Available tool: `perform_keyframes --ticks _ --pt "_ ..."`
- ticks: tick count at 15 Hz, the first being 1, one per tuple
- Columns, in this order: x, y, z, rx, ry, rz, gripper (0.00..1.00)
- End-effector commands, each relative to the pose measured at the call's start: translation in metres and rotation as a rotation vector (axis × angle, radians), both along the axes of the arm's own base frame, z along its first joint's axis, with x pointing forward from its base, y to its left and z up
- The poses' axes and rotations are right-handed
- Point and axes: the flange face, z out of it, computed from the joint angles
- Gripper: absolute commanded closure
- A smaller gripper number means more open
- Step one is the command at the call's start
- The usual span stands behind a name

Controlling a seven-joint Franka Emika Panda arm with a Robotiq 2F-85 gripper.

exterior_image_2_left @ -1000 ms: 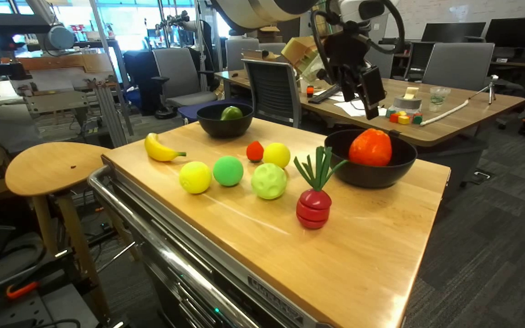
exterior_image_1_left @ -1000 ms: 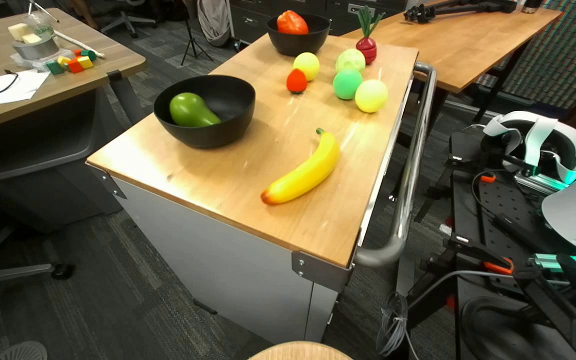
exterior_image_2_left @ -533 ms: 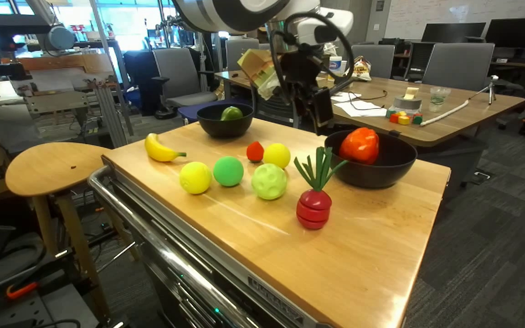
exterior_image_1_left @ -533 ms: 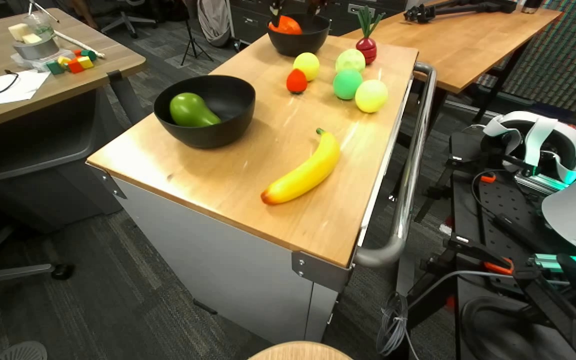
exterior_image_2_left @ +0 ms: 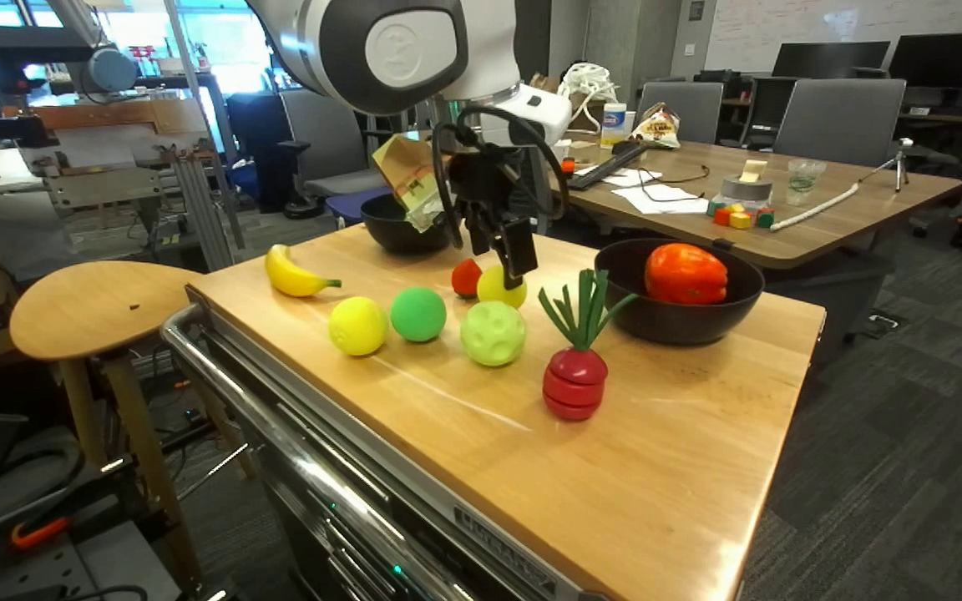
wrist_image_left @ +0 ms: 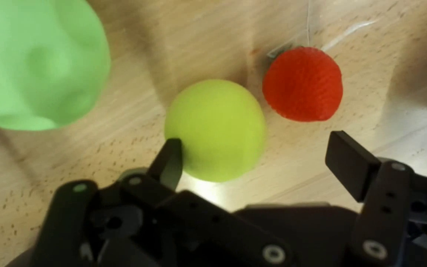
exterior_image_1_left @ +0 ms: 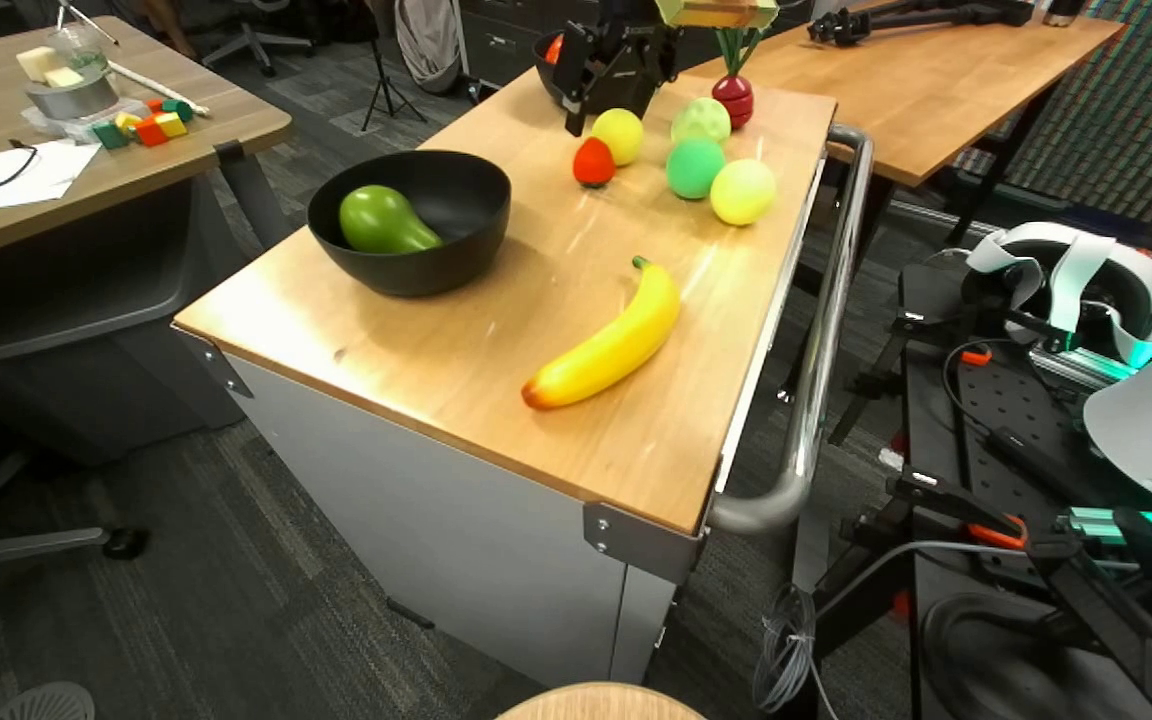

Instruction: Place the fruits and vegetables in the two black bowls

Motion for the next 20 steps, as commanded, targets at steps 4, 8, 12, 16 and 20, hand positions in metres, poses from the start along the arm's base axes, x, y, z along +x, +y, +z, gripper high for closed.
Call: perform_keyframes --ticks 4,8,12,16,20 --pt "-0.013 -0.008 -0.011 -0.058 0.045 -0.002 0.34" --pt "-0.017 -0.011 -0.012 -0.06 0.048 -0.008 0.67" --pt "-0.018 -0.013 -0.005 -0.075 0.029 -0.008 0.44" --pt "-0.008 -0.008 0.022 -0.064 -0.007 -0.009 0.23" --pt "0.025 -0.008 0.052 -0.068 -0.029 -0.042 0.0"
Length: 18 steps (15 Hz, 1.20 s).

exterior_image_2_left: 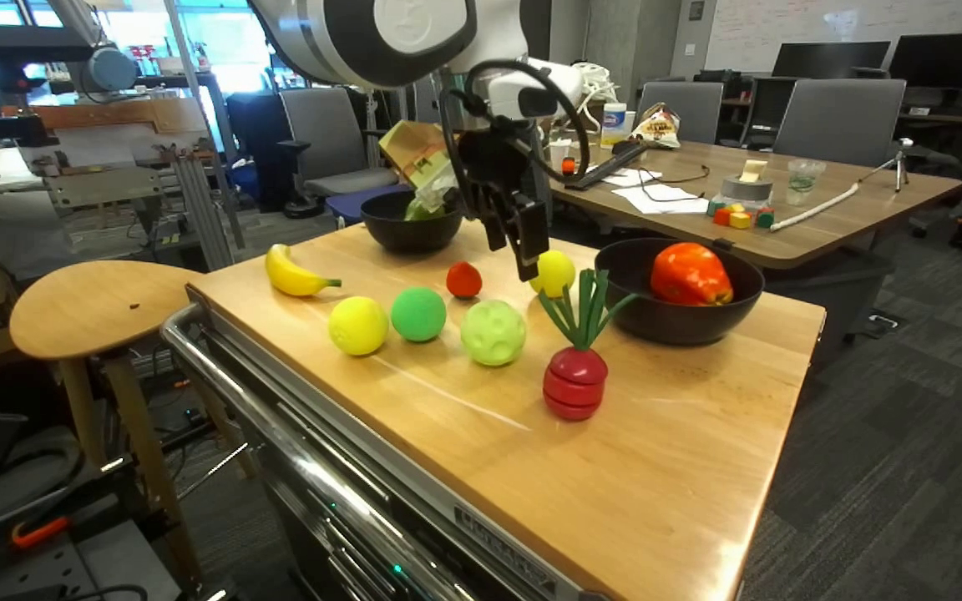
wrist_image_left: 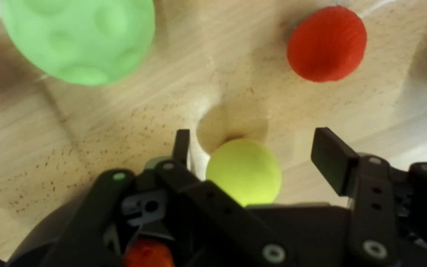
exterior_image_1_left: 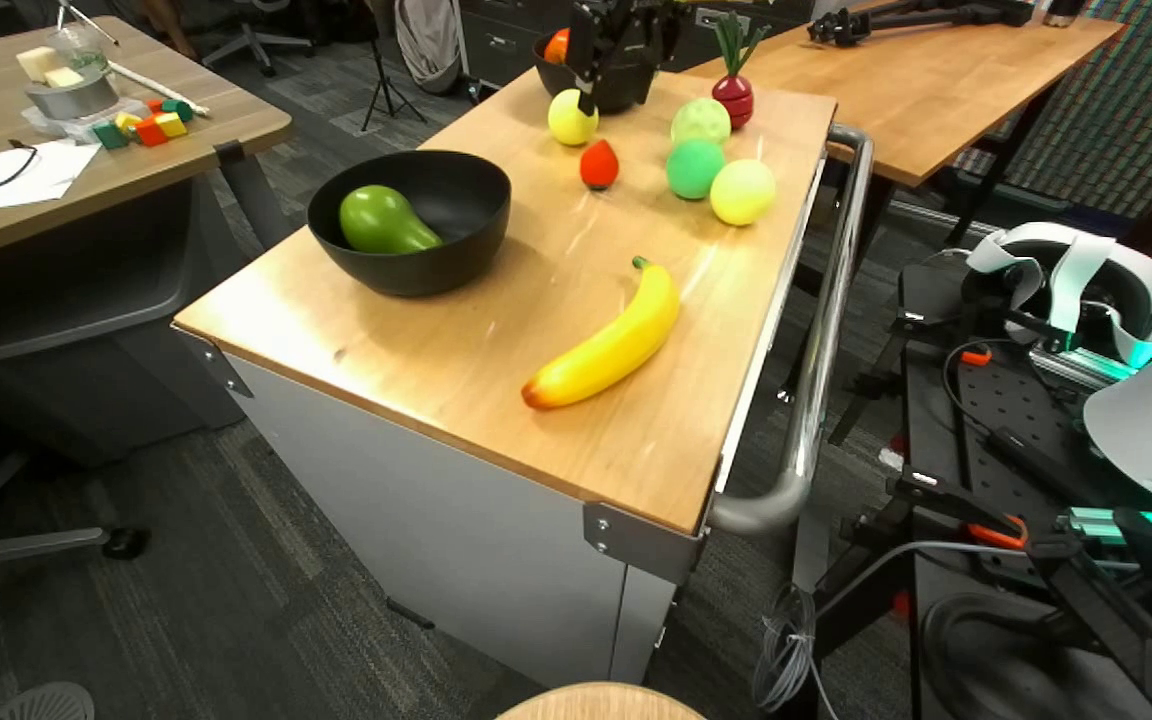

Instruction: Place the fruits and vegetables in the two black bowls

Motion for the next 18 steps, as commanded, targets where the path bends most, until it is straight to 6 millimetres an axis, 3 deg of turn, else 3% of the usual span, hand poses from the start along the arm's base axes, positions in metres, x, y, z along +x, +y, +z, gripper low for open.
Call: perform_keyframes --ticks 1,5,8,18 --pt "0.033 0.002 0.033 -0.007 -0.014 -0.046 0.0" --pt "0.068 -0.008 0.038 -0.02 0.061 -0.137 0.0" --pt "0.082 -0.014 0.032 -0.033 0.132 -0.19 0.0" --pt "0.104 -0.029 -0.024 -0.039 0.221 -0.209 0.0"
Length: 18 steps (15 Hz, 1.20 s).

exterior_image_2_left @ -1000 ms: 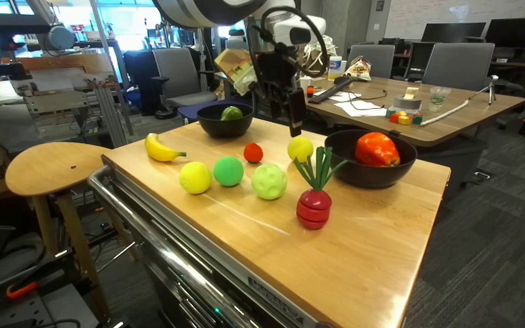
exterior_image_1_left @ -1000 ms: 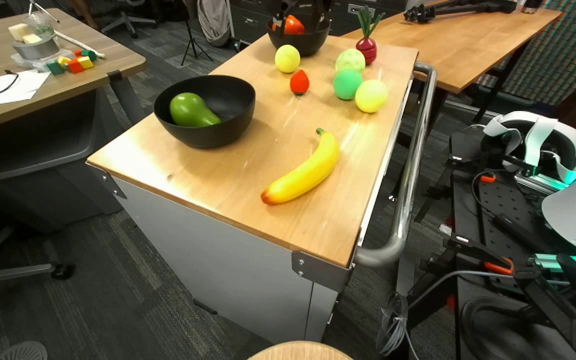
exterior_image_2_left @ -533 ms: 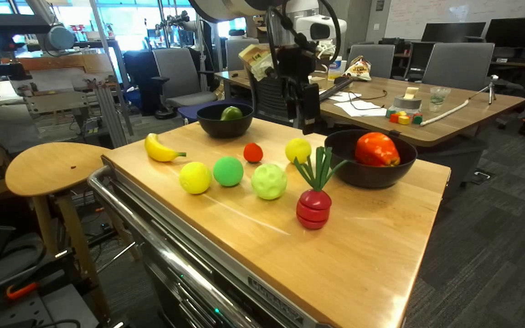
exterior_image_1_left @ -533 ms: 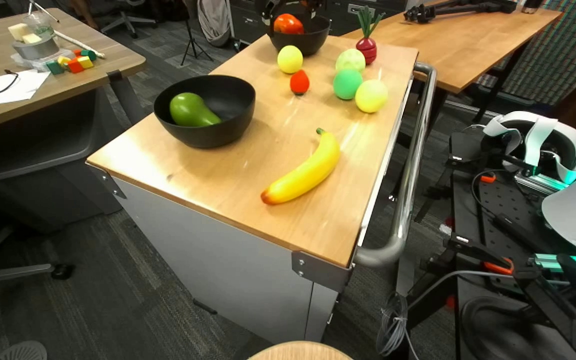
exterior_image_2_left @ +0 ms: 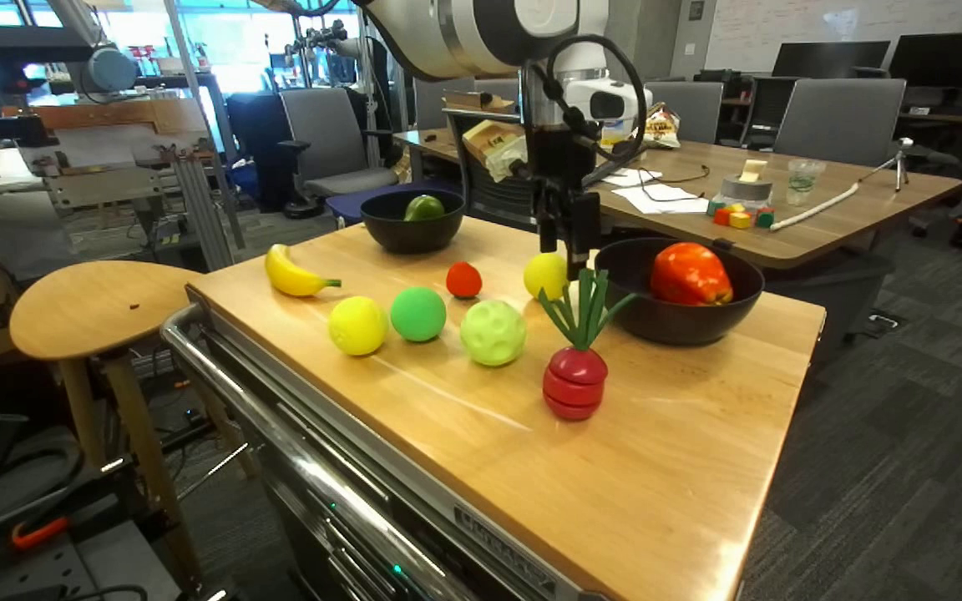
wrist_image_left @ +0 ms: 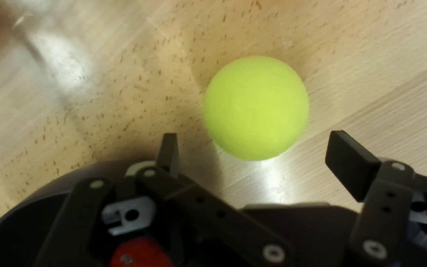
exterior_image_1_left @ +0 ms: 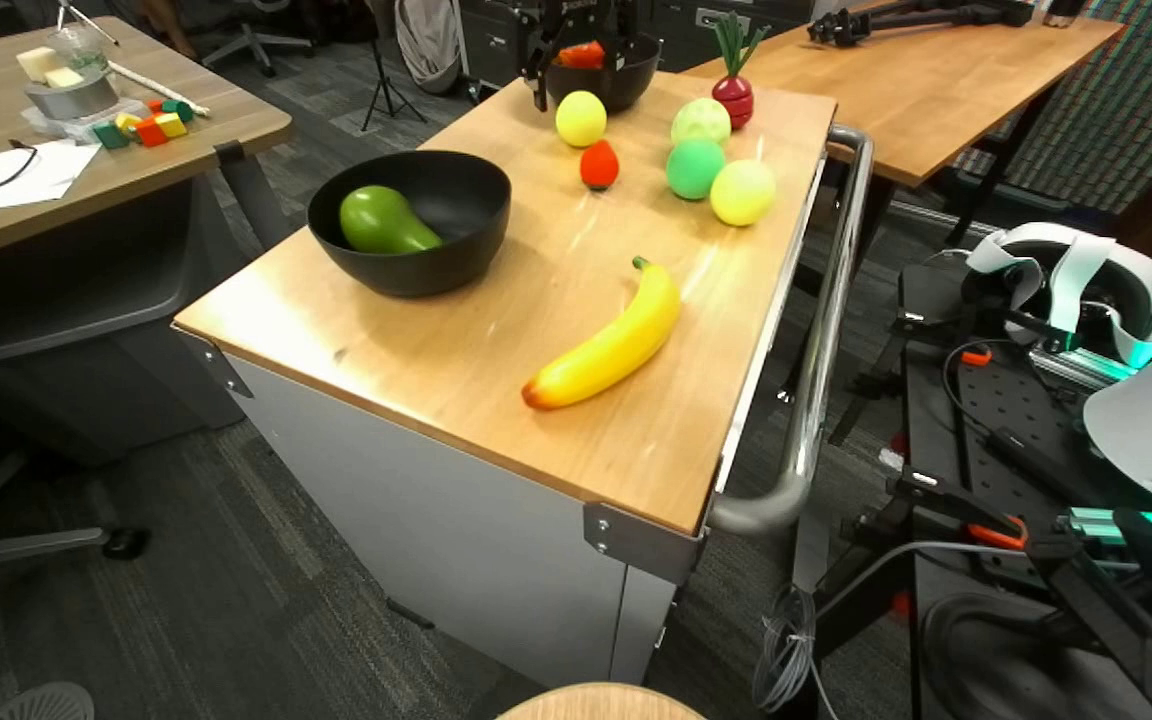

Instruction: Place the fruits and vegetables in the two black bowls

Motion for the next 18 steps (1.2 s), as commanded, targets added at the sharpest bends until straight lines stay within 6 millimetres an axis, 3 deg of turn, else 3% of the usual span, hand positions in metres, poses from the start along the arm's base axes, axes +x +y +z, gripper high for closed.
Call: perform_keyframes --ticks 1,5,6,7,9,11,14,18 --pt "0.012 0.0 -0.012 -0.013 0.02 -0.004 0.0" --pt "0.012 0.008 -0.023 0.0 0.039 0.008 0.0" --pt "0.012 0.009 -0.024 0.002 0.041 0.009 0.05" --pt "0.013 0.011 -0.024 0.004 0.043 0.01 0.26" --pt "0.013 0.013 -0.022 0.004 0.047 0.013 0.3" --pt "0.012 0.012 -0.015 0.007 0.055 0.013 0.47" --pt "0.009 0.003 0.016 0.012 0.043 0.024 0.68" --pt "0.01 -0.038 0.073 0.028 -0.086 -0.038 0.76"
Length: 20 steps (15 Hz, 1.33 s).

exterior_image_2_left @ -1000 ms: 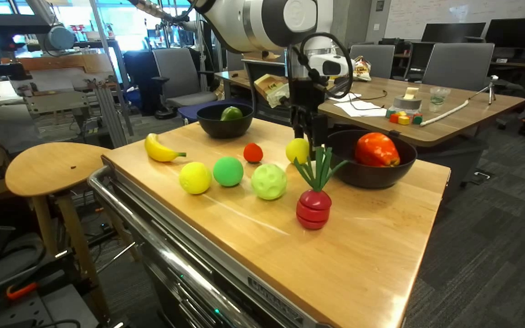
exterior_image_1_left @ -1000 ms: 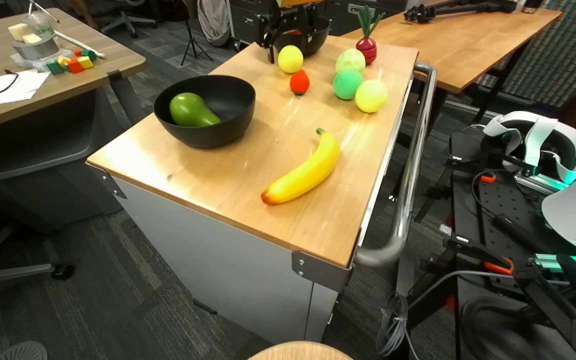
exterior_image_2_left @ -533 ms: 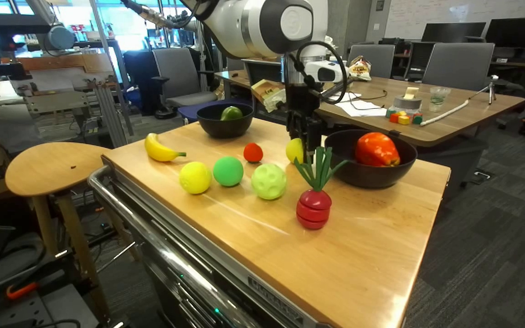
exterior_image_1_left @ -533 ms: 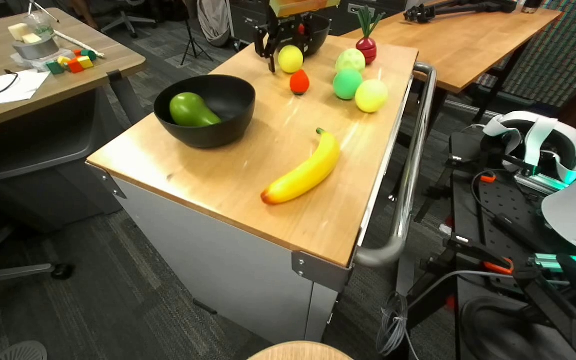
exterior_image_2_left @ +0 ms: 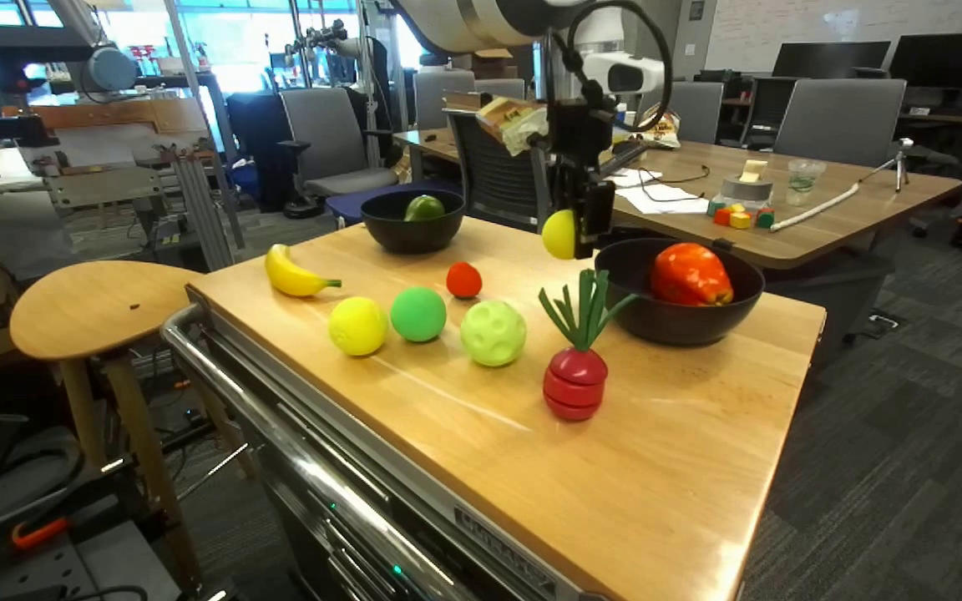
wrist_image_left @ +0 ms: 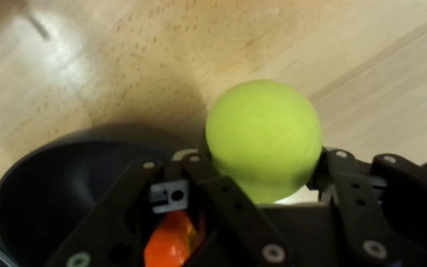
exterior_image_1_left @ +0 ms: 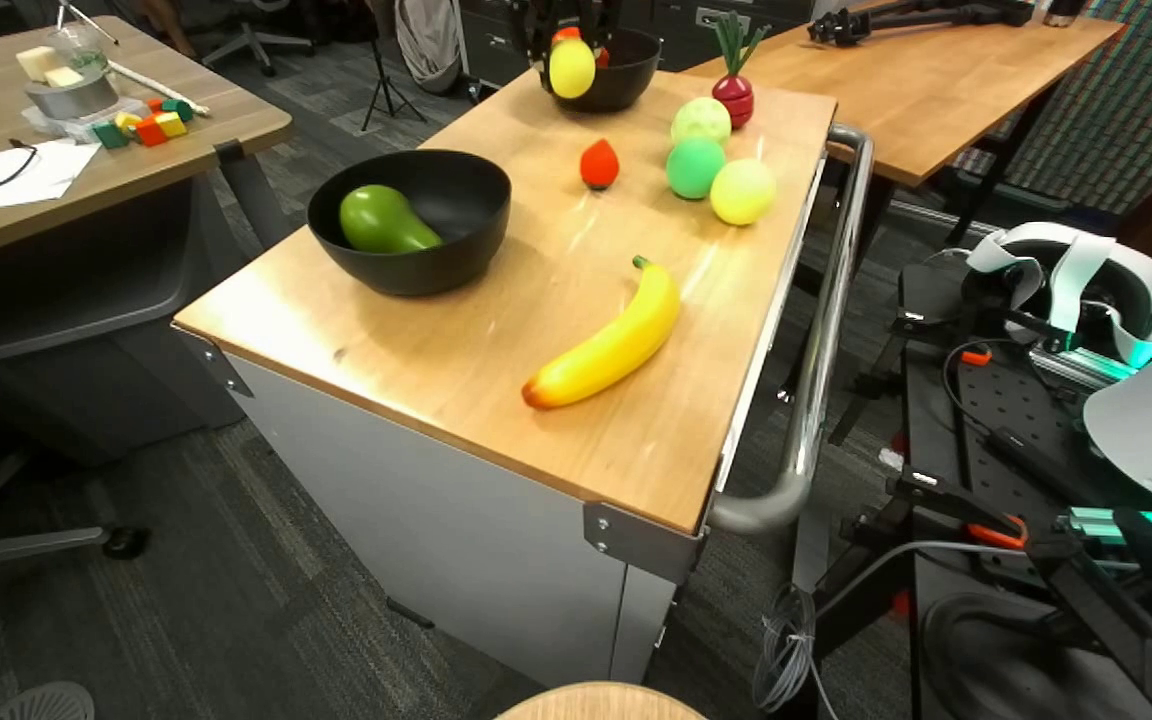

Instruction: Place the fruits and vegetables in the two black bowls

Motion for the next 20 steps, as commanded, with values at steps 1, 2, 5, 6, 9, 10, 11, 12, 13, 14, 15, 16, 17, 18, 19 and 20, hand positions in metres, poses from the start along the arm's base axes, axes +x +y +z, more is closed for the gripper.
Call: perform_keyframes --ticks 1,2,5,6,9,10,11,12,13,14,15,16,17,18,19,20 --pt "-0.005 -0.04 0.054 0.021 -0.083 -0.05 0.76" --pt "-0.006 -0.05 0.06 0.023 -0.097 -0.073 0.76" --pt "-0.005 -0.078 0.055 0.007 -0.111 -0.131 0.76" --pt "-0.002 -0.084 0.048 -0.003 -0.123 -0.146 0.76" --pt "0.003 -0.087 0.025 -0.011 -0.142 -0.16 0.26" --pt "0.004 -0.083 0.019 -0.01 -0.144 -0.147 0.25" --pt "0.002 -0.075 0.019 -0.001 -0.148 -0.126 0.2" --pt "-0.001 -0.066 0.021 0.012 -0.156 -0.104 0.11" --pt "-0.003 -0.056 0.024 0.022 -0.168 -0.082 0.03" --pt "-0.008 -0.045 0.033 0.033 -0.191 -0.052 0.0" --pt "-0.012 -0.033 0.04 0.043 -0.205 -0.024 0.0" --pt "-0.016 -0.023 0.045 0.051 -0.209 0.002 0.0" --pt "-0.022 -0.013 0.049 0.062 -0.211 0.018 0.0" --pt "-0.03 -0.003 0.051 0.077 -0.194 0.027 0.0" --pt "-0.037 0.004 0.051 0.086 -0.176 0.033 0.0" --pt "-0.044 0.009 0.05 0.091 -0.164 0.036 0.0"
